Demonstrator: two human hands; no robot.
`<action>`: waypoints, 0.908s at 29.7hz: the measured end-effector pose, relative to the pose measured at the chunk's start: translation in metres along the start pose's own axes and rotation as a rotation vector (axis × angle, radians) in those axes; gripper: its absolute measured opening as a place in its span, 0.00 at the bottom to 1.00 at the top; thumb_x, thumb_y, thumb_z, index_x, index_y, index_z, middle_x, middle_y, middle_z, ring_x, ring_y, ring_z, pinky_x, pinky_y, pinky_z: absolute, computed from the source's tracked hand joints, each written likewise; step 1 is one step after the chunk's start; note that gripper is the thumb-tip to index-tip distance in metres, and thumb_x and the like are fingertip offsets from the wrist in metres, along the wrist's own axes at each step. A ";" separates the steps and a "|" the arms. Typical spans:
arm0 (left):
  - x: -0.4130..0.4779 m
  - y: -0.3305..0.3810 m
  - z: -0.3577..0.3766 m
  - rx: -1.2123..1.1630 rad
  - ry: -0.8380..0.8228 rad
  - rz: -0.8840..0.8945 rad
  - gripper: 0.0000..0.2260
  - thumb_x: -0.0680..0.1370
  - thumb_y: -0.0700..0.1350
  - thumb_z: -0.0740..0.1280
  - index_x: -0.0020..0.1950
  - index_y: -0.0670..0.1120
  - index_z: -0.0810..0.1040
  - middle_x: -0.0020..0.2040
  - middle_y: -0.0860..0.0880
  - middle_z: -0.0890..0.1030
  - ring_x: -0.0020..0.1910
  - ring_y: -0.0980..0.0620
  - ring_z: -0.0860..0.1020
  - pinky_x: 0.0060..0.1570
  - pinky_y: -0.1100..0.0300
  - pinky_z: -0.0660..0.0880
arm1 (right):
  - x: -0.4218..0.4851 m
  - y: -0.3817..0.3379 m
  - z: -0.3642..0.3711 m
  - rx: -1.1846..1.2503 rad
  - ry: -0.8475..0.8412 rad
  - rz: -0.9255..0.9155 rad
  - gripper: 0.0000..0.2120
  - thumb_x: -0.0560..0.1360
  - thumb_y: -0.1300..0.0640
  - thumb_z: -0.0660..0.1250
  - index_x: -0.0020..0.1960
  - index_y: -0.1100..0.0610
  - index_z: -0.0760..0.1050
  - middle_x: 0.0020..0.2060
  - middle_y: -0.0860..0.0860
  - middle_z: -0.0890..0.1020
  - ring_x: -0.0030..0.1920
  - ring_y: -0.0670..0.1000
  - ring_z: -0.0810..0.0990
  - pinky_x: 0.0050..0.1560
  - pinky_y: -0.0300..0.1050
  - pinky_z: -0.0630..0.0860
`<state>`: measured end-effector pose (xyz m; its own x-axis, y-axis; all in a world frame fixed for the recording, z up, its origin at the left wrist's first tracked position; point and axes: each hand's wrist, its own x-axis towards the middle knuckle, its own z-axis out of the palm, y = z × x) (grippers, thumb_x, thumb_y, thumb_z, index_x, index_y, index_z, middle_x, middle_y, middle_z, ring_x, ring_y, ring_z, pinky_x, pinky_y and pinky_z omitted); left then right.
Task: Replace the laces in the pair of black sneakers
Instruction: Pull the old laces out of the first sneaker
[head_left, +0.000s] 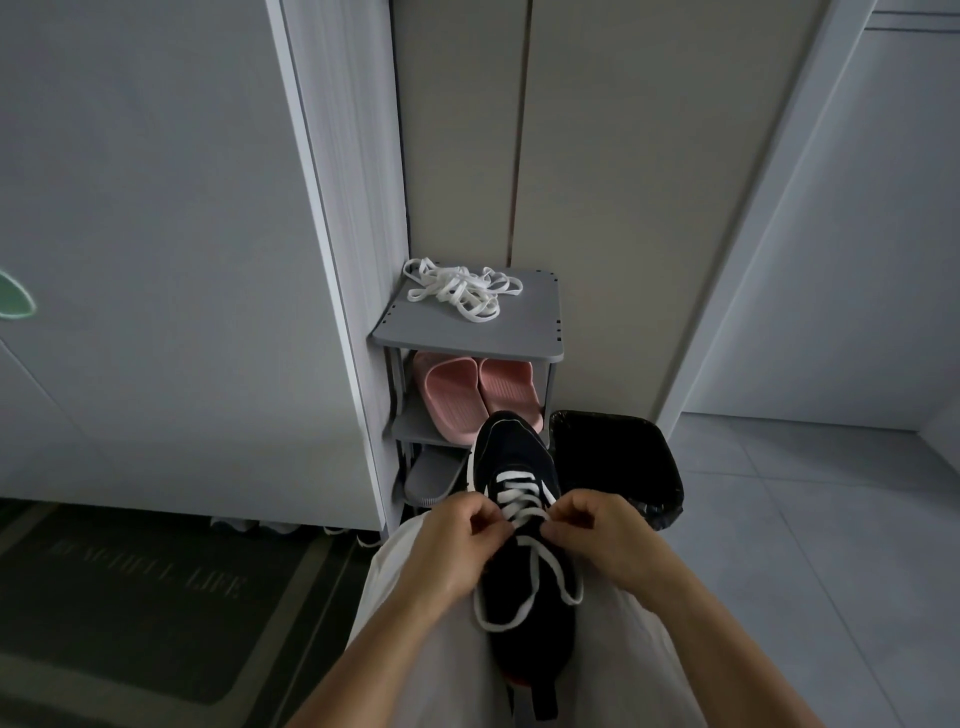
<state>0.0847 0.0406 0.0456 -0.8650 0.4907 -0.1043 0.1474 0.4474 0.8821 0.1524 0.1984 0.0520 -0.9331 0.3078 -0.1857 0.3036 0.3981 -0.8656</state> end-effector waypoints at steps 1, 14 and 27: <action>0.000 0.000 -0.001 0.059 0.014 0.032 0.03 0.75 0.43 0.68 0.42 0.45 0.77 0.36 0.50 0.78 0.32 0.58 0.74 0.31 0.70 0.69 | 0.000 0.000 0.000 -0.003 0.018 -0.012 0.02 0.73 0.58 0.70 0.43 0.56 0.78 0.38 0.49 0.82 0.40 0.46 0.80 0.45 0.40 0.77; 0.013 0.006 -0.039 -0.594 -0.155 -0.212 0.03 0.75 0.39 0.67 0.45 0.42 0.74 0.33 0.50 0.78 0.26 0.57 0.69 0.25 0.66 0.64 | 0.010 -0.007 -0.021 0.285 0.138 -0.044 0.03 0.73 0.64 0.68 0.45 0.58 0.76 0.33 0.50 0.80 0.31 0.43 0.76 0.33 0.33 0.72; 0.009 -0.011 -0.023 0.102 0.116 0.174 0.10 0.78 0.45 0.64 0.37 0.47 0.71 0.28 0.53 0.70 0.26 0.60 0.67 0.33 0.61 0.64 | 0.002 0.006 -0.006 0.000 0.276 -0.047 0.07 0.74 0.61 0.67 0.37 0.56 0.76 0.31 0.50 0.77 0.33 0.47 0.73 0.32 0.32 0.68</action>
<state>0.0647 0.0228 0.0455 -0.8707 0.4807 0.1041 0.3419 0.4392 0.8308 0.1536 0.2063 0.0492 -0.8582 0.5132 -0.0116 0.2616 0.4178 -0.8701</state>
